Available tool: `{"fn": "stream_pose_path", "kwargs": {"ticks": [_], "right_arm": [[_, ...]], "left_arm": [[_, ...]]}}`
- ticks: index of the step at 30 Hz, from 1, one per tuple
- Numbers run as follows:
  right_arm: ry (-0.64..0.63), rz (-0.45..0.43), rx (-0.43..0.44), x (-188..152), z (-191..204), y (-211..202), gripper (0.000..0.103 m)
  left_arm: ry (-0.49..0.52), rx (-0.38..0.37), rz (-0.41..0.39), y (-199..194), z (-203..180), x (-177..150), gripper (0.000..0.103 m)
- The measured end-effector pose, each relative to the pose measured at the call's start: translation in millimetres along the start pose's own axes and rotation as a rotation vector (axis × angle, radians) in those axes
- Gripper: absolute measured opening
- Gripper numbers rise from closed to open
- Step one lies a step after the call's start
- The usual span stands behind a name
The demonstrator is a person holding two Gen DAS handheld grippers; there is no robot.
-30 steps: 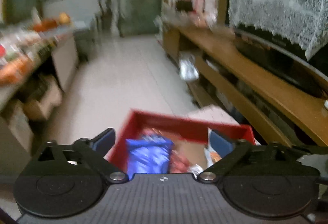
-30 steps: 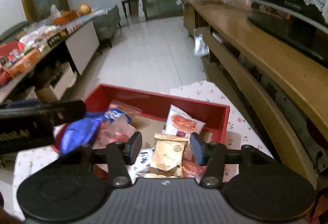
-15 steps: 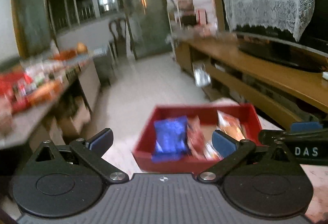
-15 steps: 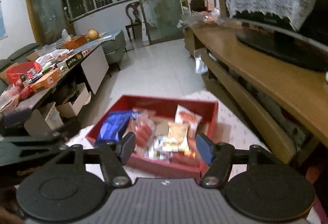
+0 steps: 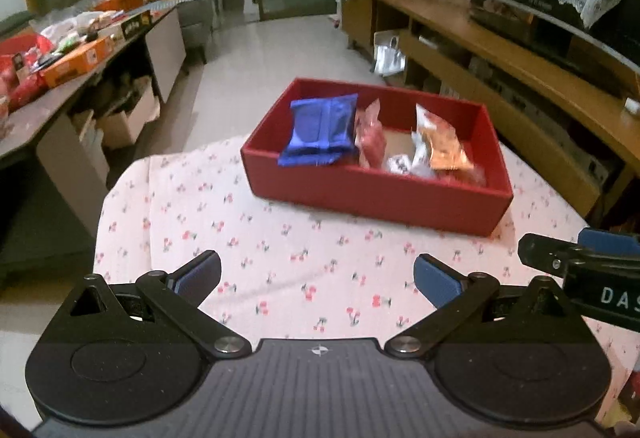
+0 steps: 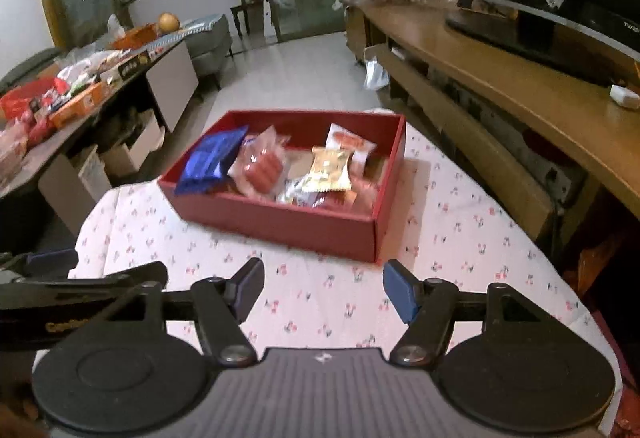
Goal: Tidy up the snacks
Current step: 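Open both tools and withdraw them from the tray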
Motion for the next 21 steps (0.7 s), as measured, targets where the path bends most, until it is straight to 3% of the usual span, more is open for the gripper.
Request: {"fn": "stream_pose_path", "kwargs": {"ticks": [21], "right_arm": [[-0.033,0.030,0.007,-25.7,14.4,-9.9,0.066]], "left_arm": [[-0.095,-0.045,0.072,-5.1,15.0,-19.5,0.103]]}}
Point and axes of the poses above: each gripper's, at about its wrist camera, not at the fingertips, and y roughly the way its jaws point, z to its left, x to its top, the point moved 2 cm from there along y, roughly the way its jaws point, and after that the axes turned 1 degree about -x, right-handed, at the moved point
